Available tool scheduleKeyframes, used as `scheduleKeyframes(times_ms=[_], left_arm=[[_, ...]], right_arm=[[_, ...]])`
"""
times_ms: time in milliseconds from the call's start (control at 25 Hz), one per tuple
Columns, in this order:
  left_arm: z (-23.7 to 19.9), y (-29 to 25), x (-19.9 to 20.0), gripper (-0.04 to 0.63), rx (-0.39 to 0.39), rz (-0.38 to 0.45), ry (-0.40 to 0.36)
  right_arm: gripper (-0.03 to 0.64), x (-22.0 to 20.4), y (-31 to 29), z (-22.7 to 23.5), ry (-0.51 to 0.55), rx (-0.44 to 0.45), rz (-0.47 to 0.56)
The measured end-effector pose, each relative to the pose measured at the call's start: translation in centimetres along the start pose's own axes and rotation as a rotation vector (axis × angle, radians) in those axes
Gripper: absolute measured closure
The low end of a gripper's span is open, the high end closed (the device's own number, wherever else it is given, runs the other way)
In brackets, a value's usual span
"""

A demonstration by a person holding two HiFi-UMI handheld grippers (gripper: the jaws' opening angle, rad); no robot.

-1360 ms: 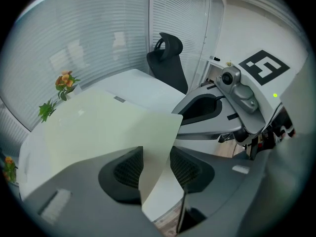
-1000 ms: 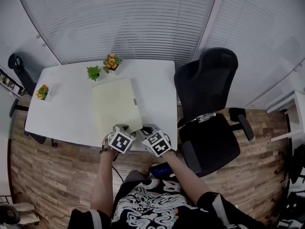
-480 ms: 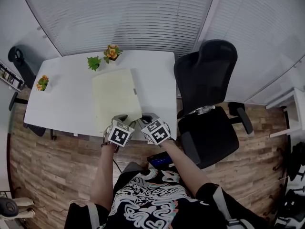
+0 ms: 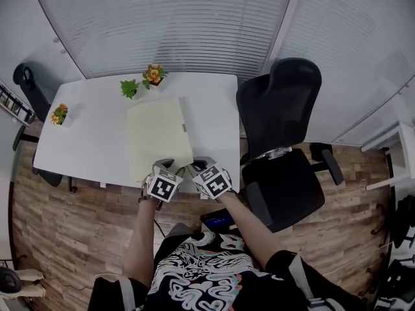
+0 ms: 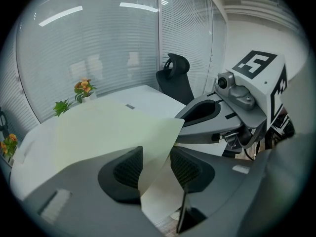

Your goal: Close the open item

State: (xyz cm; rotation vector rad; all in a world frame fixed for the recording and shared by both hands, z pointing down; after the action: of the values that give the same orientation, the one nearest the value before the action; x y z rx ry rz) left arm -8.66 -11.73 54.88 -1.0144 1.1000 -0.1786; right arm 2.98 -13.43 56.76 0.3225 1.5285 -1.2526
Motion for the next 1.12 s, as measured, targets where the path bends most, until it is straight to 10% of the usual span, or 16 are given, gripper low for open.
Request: scheduleKeyframes(times_ms=[1120], left_arm=[[0.11, 0.06, -0.25, 0.425, -0.011, 0.009, -0.001]], right_arm=[[0.615, -0.15, 0.16, -0.23, 0.015, -0.003, -0.001]])
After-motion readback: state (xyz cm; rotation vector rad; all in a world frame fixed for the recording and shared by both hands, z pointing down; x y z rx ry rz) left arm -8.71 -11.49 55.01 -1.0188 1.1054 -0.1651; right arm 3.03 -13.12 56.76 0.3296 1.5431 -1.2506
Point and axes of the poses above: the fingertips, and each gripper's own axes: y backward along the fingers, z to its right, x out of its top, the point moved 9 cm from there along y, backward along the fingers, and after that the axes turned 3 degrees about x, right-handed, at the moved point
